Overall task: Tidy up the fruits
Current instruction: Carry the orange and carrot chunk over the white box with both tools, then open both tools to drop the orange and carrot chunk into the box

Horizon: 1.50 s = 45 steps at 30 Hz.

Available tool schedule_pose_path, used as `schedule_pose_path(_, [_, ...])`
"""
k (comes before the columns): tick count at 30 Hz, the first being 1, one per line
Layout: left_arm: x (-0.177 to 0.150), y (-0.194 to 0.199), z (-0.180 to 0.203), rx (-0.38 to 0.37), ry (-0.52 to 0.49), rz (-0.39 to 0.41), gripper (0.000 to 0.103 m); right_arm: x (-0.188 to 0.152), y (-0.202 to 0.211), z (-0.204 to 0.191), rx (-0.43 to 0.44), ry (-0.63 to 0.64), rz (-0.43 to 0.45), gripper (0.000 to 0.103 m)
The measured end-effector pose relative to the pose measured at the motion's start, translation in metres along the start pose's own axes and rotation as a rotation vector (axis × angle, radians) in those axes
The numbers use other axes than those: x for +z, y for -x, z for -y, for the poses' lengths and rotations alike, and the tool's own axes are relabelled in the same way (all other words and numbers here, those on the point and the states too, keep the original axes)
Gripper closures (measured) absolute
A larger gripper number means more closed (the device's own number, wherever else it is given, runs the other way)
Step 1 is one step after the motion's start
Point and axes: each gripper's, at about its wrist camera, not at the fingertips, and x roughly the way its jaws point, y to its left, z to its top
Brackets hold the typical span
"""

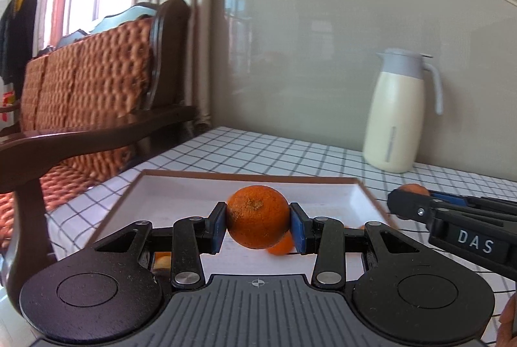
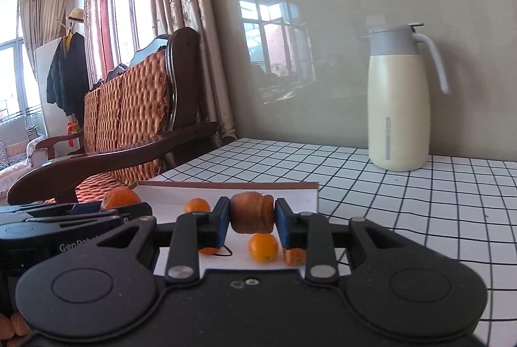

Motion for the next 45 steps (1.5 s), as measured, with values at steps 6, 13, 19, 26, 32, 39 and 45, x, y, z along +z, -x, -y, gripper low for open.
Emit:
schedule_pose_path(6, [-0.003,-0.010,-0.017,0.043,0.017,-0.012,0.062,0.000,-0.009,-0.009,0.003,-0.001,0.000,0.081])
schedule_pose_path(13, [-0.001,-0.019,-0.032,0.074,0.031,-0.020,0.062,0.000,-0.020,-0.011,-0.010,-0.020,-0.002,0.081])
schedule_pose_path(19, [-0.001,-0.028,-0.041,0.085,0.033,-0.027,0.062,0.002,-0.029,-0.010,-0.027,-0.036,0.000,0.081])
schedule_pose_path(26, [0.003,-0.040,-0.050,0.109,0.042,-0.028,0.062,0.002,-0.045,-0.010,-0.049,-0.041,-0.014,0.081])
schedule_pose_path(32, [0.004,-0.052,-0.057,0.115,0.052,-0.040,0.062,0.001,-0.059,-0.011,-0.069,-0.028,-0.035,0.081])
schedule_pose_path(39, [0.006,-0.070,-0.061,0.119,0.057,-0.058,0.062,0.001,-0.075,-0.002,-0.103,-0.044,-0.066,0.081])
schedule_pose_path(45, [0.006,-0.085,-0.063,0.136,0.063,-0.082,0.061,0.006,-0.087,0.000,-0.166,-0.031,-0.067,0.032])
